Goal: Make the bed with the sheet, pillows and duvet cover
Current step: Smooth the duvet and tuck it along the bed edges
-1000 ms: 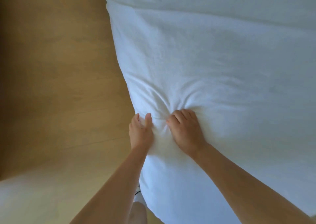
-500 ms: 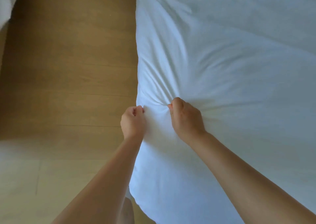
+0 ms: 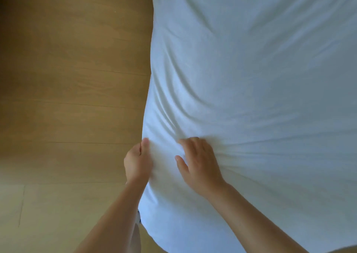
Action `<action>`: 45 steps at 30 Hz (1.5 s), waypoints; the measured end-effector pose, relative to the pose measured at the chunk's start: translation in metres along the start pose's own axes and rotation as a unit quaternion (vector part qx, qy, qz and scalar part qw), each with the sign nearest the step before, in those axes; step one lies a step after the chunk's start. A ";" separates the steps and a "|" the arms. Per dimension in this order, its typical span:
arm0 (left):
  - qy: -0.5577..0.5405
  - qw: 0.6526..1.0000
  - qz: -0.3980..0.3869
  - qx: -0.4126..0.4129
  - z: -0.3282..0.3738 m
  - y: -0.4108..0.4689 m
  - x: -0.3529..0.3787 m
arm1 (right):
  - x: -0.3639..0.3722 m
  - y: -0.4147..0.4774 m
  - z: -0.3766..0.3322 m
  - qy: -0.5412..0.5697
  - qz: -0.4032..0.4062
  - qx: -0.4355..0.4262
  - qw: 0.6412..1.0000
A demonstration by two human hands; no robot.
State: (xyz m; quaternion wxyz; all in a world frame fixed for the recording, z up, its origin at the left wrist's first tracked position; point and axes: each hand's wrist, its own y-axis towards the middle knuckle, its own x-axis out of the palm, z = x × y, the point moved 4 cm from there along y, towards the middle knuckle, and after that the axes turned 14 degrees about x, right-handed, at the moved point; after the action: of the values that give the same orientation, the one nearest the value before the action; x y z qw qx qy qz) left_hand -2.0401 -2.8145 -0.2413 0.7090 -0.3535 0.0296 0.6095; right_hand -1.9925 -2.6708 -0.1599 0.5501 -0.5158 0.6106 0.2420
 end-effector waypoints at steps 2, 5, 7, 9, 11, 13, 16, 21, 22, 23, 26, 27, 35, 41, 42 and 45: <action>-0.018 1.000 -0.006 0.012 -0.003 0.000 -0.006 | -0.001 -0.019 0.015 -0.022 0.032 -0.017 0.999; 0.000 0.998 -0.006 0.060 0.004 -0.002 -0.015 | 0.002 -0.052 0.039 -0.053 0.057 -0.049 0.996; 0.035 0.995 0.000 0.095 0.011 -0.005 -0.021 | 0.003 -0.064 0.049 -0.072 0.054 -0.045 0.995; 0.050 0.992 0.005 0.113 0.014 -0.007 -0.025 | 0.005 -0.067 0.052 -0.069 0.070 -0.043 0.994; 0.043 0.993 0.009 0.105 0.016 -0.010 -0.027 | 0.004 -0.063 0.050 -0.056 0.112 -0.042 0.991; 0.029 0.995 0.018 0.097 0.018 -0.013 -0.027 | 0.005 -0.056 0.047 -0.066 0.149 -0.048 0.985; 0.017 0.995 0.026 0.090 0.021 -0.013 -0.026 | 0.007 -0.049 0.041 -0.105 0.148 -0.049 0.982; 0.095 0.989 -0.016 0.114 -0.012 -0.017 -0.044 | 0.007 -0.054 0.031 -0.101 0.134 -0.064 0.984; 0.127 0.984 -0.044 0.117 -0.021 -0.016 -0.045 | 0.008 -0.060 0.027 -0.100 0.122 -0.073 0.985; 0.157 0.978 -0.071 0.116 -0.028 -0.014 -0.042 | 0.010 -0.069 0.022 -0.106 0.107 -0.076 0.986; 0.201 0.970 -0.119 0.072 -0.027 -0.007 -0.018 | 0.021 -0.088 0.011 -0.171 0.050 -0.056 0.983; 0.203 0.971 -0.117 0.051 -0.025 -0.011 -0.011 | 0.024 -0.090 0.010 -0.186 0.026 -0.057 0.981; 0.173 0.961 -0.101 0.189 -0.006 -0.148 0.022 | 0.005 -0.125 0.053 -0.038 -0.007 -0.049 0.998; 0.305 0.752 -0.220 0.541 0.011 -0.227 0.093 | -0.024 -0.179 0.185 -0.076 0.028 -0.077 0.994; 0.309 0.743 -0.220 0.552 0.013 -0.229 0.106 | -0.025 -0.181 0.204 -0.079 0.041 -0.092 0.992; 0.329 0.770 -0.159 0.523 0.016 -0.230 0.132 | -0.018 -0.180 0.239 -0.070 0.049 -0.127 0.988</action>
State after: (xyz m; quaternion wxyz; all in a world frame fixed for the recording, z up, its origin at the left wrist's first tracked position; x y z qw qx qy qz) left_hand -1.8090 -2.6968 -0.1851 0.8180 -0.1065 0.5188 0.2246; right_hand -1.7327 -2.5213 -0.1609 0.5088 -0.5333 0.5593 0.3795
